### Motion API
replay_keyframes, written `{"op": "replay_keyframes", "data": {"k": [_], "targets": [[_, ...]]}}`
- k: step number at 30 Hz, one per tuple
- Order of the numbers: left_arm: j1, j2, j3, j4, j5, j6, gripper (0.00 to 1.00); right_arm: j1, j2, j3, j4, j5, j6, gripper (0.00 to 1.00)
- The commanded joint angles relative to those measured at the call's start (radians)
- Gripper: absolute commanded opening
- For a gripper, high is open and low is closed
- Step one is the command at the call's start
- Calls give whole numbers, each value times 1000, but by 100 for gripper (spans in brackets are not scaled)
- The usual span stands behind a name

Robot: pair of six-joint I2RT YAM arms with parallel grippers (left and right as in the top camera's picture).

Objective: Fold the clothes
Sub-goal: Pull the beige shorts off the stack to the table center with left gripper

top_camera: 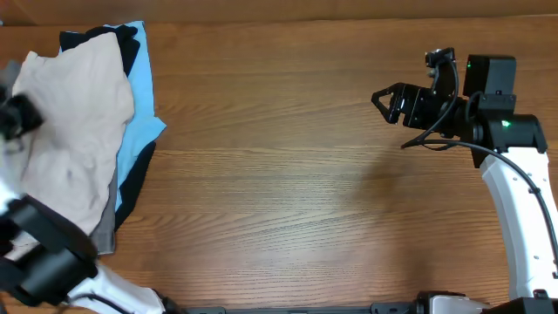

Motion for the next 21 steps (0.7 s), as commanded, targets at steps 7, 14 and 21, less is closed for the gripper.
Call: {"op": "replay_keyframes", "data": {"k": [7, 14, 21], "targets": [[-624, -175, 35, 14, 108, -70, 4, -149, -11, 70, -15, 1, 59, 84], [-1007, 5, 35, 224, 121, -126, 4, -355, -12, 167, -103, -33, 16, 89], [-1252, 183, 35, 414, 121, -200, 4, -565, -12, 191, -142, -102, -14, 90]]}}
